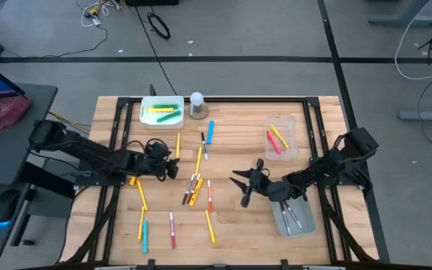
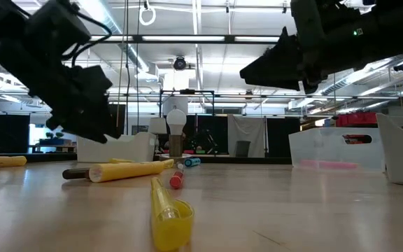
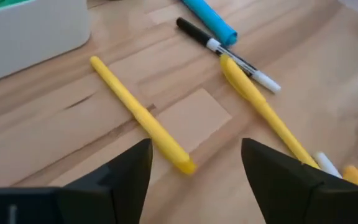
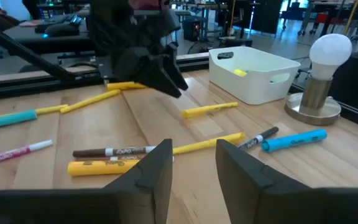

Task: Pick & Place Markers
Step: Put the yellow pen into the transparent bin

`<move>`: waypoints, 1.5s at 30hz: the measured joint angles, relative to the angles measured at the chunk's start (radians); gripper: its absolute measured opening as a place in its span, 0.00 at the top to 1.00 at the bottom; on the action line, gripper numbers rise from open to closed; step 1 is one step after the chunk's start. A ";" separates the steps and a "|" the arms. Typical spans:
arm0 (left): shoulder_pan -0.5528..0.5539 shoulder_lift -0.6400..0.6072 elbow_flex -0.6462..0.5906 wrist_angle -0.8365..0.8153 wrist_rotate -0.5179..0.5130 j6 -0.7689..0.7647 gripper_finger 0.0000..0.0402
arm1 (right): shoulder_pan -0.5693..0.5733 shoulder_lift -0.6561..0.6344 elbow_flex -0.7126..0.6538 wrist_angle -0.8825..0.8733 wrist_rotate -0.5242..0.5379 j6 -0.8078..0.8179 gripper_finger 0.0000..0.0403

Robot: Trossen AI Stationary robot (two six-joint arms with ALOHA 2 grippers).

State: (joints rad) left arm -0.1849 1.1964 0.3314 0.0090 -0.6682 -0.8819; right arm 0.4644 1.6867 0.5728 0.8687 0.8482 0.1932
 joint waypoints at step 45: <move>-0.005 0.159 0.137 0.111 0.302 0.358 0.89 | -0.062 -0.075 0.007 0.099 -0.297 -0.101 0.69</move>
State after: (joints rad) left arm -0.1897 1.3556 0.4687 0.1198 -0.3659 -0.5238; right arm 0.4025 1.6115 0.5793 0.9680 0.5515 0.0925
